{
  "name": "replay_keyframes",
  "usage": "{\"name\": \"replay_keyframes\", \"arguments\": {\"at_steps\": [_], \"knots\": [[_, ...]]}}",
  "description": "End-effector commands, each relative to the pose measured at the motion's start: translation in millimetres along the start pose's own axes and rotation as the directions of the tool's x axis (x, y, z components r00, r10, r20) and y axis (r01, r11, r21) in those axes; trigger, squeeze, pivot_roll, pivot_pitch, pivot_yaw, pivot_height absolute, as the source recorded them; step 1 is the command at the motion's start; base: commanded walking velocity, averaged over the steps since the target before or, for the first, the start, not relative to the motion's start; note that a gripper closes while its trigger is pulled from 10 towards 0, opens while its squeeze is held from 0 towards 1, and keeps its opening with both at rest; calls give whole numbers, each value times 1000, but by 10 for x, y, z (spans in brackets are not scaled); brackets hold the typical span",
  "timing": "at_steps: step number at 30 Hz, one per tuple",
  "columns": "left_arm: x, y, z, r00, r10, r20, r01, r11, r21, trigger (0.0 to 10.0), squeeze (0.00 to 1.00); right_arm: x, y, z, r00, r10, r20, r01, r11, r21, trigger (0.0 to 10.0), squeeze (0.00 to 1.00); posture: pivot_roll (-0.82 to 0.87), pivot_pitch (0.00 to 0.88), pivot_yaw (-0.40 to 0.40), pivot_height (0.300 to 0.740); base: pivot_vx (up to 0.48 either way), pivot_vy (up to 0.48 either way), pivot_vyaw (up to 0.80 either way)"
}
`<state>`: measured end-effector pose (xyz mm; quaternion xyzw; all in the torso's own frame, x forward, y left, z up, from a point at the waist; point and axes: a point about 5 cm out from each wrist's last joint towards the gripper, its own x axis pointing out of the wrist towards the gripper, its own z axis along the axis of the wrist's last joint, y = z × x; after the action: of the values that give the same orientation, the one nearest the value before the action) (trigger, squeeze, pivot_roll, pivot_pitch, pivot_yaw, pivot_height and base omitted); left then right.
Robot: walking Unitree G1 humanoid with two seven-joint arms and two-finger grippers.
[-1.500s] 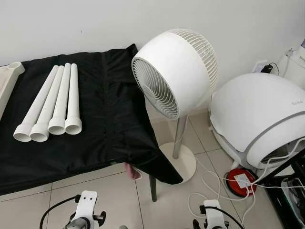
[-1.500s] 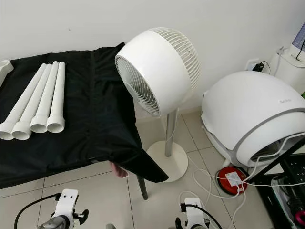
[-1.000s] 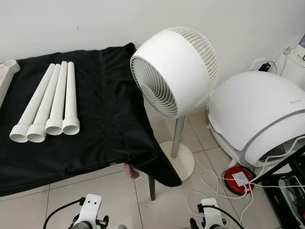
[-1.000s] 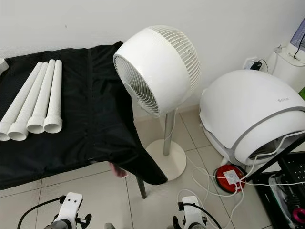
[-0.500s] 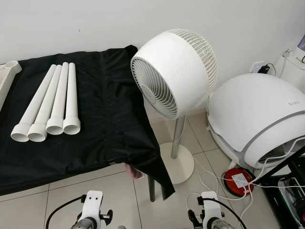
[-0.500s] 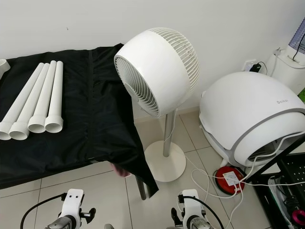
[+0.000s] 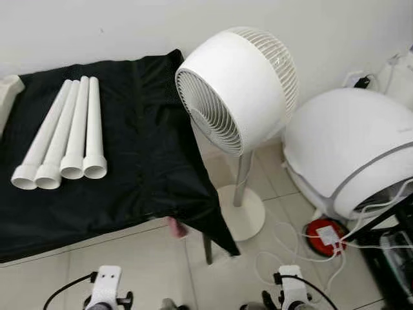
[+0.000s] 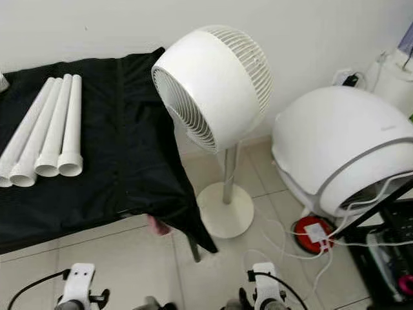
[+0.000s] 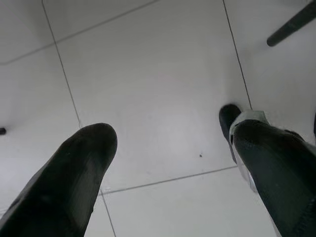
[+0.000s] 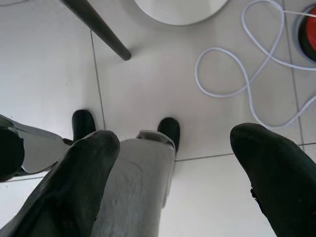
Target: Building children table
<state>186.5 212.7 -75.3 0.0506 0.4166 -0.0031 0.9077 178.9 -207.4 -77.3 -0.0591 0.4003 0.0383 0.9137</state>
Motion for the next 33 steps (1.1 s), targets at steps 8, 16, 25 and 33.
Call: {"name": "replay_keyframes", "arguments": {"at_steps": [8, 16, 25, 33], "knots": [[13, 30, 40, 1000, -6, -20, 7, 995, 97, 10000, 0, -50, -78, -107, 999, -49, -19, 50, 998, 43, 10000, 0, -251, 134, 168, 740, 0, 0, 0], [49, 48, 168, 999, 42, 5, -42, 999, 8, 10000, 0, 2, 8, -14, 1000, -4, -14, 4, 1000, -7, 10000, 0, -185, 47, 72, 740, 0, 0, 0], [62, -216, 120, 1000, -7, 1, 7, 998, 58, 10000, 0, 88, 39, 248, 998, 66, 25, -64, 995, -74, 10000, 0, -78, 18, -15, 740, 0, 0, 0], [37, -226, 19, 1000, 11, -20, -9, 996, 84, 10000, 0, 115, 89, 316, 998, 54, 41, -50, 995, -91, 10000, 0, -95, 0, 3, 740, 0, 0, 0]]}}
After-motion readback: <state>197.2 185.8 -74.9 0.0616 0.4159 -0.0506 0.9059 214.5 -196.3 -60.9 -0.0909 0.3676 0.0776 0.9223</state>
